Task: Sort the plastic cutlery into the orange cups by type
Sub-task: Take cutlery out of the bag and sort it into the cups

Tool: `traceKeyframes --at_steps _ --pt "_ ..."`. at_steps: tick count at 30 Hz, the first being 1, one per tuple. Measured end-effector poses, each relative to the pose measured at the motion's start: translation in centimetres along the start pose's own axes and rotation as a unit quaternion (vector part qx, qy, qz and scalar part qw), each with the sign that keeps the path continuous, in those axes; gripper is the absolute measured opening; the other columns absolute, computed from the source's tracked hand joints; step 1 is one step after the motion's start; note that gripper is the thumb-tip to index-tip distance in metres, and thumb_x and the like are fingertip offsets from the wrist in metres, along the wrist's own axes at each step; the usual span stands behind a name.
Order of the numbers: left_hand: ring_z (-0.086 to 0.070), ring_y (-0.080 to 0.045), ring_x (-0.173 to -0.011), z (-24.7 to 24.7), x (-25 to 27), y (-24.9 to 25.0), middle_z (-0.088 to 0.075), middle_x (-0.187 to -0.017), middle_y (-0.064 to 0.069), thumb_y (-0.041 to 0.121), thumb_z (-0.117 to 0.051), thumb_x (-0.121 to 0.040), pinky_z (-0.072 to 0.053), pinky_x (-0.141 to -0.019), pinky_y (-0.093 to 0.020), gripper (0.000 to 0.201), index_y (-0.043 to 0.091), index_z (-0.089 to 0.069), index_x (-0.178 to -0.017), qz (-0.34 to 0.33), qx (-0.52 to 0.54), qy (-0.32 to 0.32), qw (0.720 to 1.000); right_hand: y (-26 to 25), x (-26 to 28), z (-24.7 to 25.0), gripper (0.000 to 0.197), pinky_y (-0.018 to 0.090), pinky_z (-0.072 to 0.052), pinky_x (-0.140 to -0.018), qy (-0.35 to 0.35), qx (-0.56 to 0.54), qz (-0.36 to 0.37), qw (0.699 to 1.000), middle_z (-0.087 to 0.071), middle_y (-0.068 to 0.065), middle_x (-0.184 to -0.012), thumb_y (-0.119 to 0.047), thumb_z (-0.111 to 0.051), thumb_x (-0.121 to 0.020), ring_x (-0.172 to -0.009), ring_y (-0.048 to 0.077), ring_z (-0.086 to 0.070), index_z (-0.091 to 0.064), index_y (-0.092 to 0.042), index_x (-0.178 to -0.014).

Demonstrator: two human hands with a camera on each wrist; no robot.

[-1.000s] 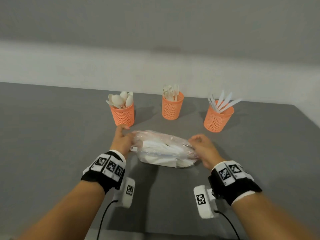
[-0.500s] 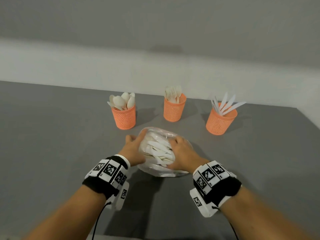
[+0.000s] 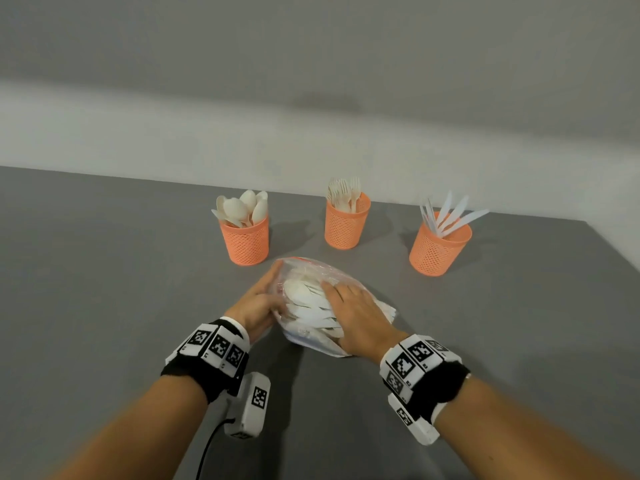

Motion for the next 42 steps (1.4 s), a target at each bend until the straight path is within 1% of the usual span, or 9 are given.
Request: traceKeyframes --at_steps 8,12,16,21,25,30,36,39,42 --pt "-0.060 -0.017 -0.084 1.3 -1.2 1.4 -0.055 -0.129 -0.016 -0.018 -0.048 -0.078 -0.055 -0.062 -0.025 0.066 0.020 -0.048 -0.132 -0.011 -0.128 0.055 0.990 0.5 0.1 -0.3 0.068 0.036 -0.057 -0.073 0.055 -0.028 -0.025 0.998 -0.065 0.009 -0.093 -0.040 -0.080 -0.060 -0.079 0.026 -0.063 -0.052 -0.007 -0.112" --pt "-0.060 -0.028 -0.090 1.7 -1.7 0.9 -0.055 -0.126 -0.017 -0.005 -0.058 -0.081 -0.055 -0.078 -0.045 0.057 0.028 -0.048 -0.127 0.006 -0.209 0.054 0.976 0.2 0.1 -0.5 0.071 0.041 -0.047 -0.091 0.005 -0.022 0.012 1.000 -0.058 0.010 -0.116 -0.028 -0.074 -0.071 -0.100 0.030 -0.054 -0.042 -0.008 -0.131" --pt "-0.059 -0.024 -0.077 0.9 -1.8 0.5 -0.051 -0.125 -0.018 -0.008 -0.055 -0.084 -0.057 -0.057 -0.029 0.055 0.023 -0.045 -0.128 0.024 -0.147 0.043 0.988 -0.2 -0.3 -0.9 0.074 0.039 -0.036 -0.100 -0.010 -0.016 -0.017 1.000 -0.049 0.009 -0.130 -0.030 -0.066 -0.079 -0.115 0.029 -0.046 -0.029 -0.013 -0.141" --pt "-0.058 -0.020 -0.067 1.6 -1.9 1.0 -0.054 -0.118 -0.015 -0.009 -0.055 -0.083 -0.055 -0.052 -0.024 0.048 0.019 -0.054 -0.122 0.005 -0.157 0.065 0.985 1.0 -0.4 -0.1 0.063 0.039 -0.043 -0.095 0.031 -0.066 -0.070 0.995 -0.060 0.013 -0.119 -0.026 -0.066 -0.078 -0.110 0.033 -0.055 -0.039 -0.012 -0.133" --pt "-0.057 -0.023 -0.071 2.0 -2.1 1.1 -0.059 -0.105 -0.016 -0.012 -0.051 -0.083 -0.053 -0.069 -0.039 0.050 0.011 -0.054 -0.128 -0.018 -0.206 0.069 0.976 2.7 -0.5 1.9 0.073 0.028 -0.044 -0.079 0.091 -0.206 -0.158 0.961 -0.063 0.009 -0.110 -0.016 -0.068 -0.073 -0.101 0.029 -0.060 -0.033 -0.019 -0.137" --pt "-0.046 -0.022 -0.126 0.3 -1.7 1.8 -0.044 -0.143 -0.007 0.014 -0.051 -0.092 -0.032 -0.107 -0.033 0.055 0.020 -0.032 -0.144 -0.119 -0.419 0.041 0.899 4.2 -0.4 4.6 0.067 0.009 -0.044 -0.069 0.147 -0.407 -0.172 0.885 -0.057 -0.007 -0.096 0.001 -0.071 -0.069 -0.092 0.015 -0.058 -0.040 -0.015 -0.126" --pt "-0.036 -0.033 -0.133 -2.9 -1.8 0.0 -0.022 -0.149 -0.016 0.050 -0.046 -0.090 -0.029 -0.109 -0.037 0.070 0.037 -0.007 -0.148 -0.069 -0.633 -0.042 0.770 5.0 -1.5 8.2 0.057 0.005 -0.046 -0.073 0.200 -0.495 -0.152 0.832 -0.057 -0.010 -0.095 0.001 -0.071 -0.074 -0.081 -0.013 -0.058 -0.039 -0.017 -0.117" --pt "-0.030 -0.032 -0.138 -3.1 -2.5 -1.8 -0.004 -0.154 -0.018 0.049 -0.042 -0.092 -0.025 -0.112 -0.037 0.071 0.030 -0.005 -0.149 -0.016 -0.648 -0.050 0.760 5.3 -1.5 8.5 0.059 0.030 -0.052 -0.091 0.234 -0.536 -0.189 0.789 -0.061 -0.005 -0.104 -0.010 -0.074 -0.072 -0.098 0.004 -0.061 -0.040 -0.020 -0.120" --pt "-0.035 -0.033 -0.133 -3.7 -2.6 -1.8 -0.014 -0.150 -0.019 0.053 -0.039 -0.091 -0.027 -0.111 -0.039 0.069 0.028 -0.011 -0.149 -0.007 -0.647 -0.018 0.763 5.3 -1.0 8.2 0.065 0.050 -0.049 -0.097 0.254 -0.574 -0.214 0.749 -0.060 0.005 -0.116 -0.018 -0.072 -0.068 -0.110 0.021 -0.060 -0.040 -0.024 -0.124"
Point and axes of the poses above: each hand's wrist, its own x-axis away from the middle knuckle, its own z-axis out of the back of the hand, y = z × x, the point moved 3 cm from there along -x, towards the middle knuckle
